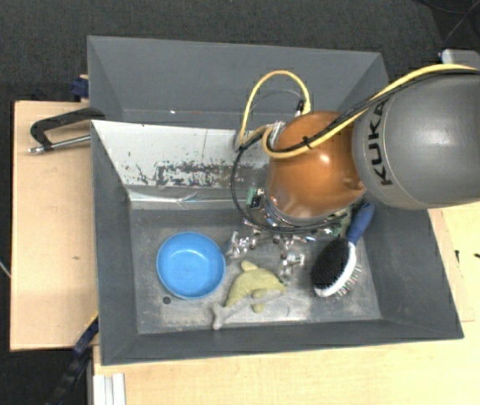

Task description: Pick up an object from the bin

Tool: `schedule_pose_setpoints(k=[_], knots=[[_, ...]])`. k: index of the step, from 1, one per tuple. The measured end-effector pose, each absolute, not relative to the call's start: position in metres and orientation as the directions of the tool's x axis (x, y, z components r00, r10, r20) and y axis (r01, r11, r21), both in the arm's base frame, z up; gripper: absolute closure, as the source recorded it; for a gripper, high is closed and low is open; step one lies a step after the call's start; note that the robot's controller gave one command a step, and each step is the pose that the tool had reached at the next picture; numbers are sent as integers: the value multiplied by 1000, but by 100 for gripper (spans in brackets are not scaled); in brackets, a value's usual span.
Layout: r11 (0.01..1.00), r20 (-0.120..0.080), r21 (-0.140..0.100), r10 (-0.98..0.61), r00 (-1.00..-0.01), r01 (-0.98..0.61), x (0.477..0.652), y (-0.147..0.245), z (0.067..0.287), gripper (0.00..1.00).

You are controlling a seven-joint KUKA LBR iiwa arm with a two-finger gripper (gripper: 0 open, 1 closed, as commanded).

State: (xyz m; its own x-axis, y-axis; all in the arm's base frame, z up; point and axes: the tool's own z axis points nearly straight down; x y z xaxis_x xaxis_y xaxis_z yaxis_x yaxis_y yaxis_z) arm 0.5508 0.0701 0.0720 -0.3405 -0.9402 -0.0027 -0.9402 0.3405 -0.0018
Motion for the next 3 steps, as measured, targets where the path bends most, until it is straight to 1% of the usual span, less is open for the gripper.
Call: schedule_pose_setpoints(k=[1,2,3], knots=[[57,-3,-1,-998,-57,-998,498,76,71,0],[56,-7,-6,-998,-56,-998,500,78,73,100],[58,-4,-7,-998,-58,-998,502,79,101,100]])
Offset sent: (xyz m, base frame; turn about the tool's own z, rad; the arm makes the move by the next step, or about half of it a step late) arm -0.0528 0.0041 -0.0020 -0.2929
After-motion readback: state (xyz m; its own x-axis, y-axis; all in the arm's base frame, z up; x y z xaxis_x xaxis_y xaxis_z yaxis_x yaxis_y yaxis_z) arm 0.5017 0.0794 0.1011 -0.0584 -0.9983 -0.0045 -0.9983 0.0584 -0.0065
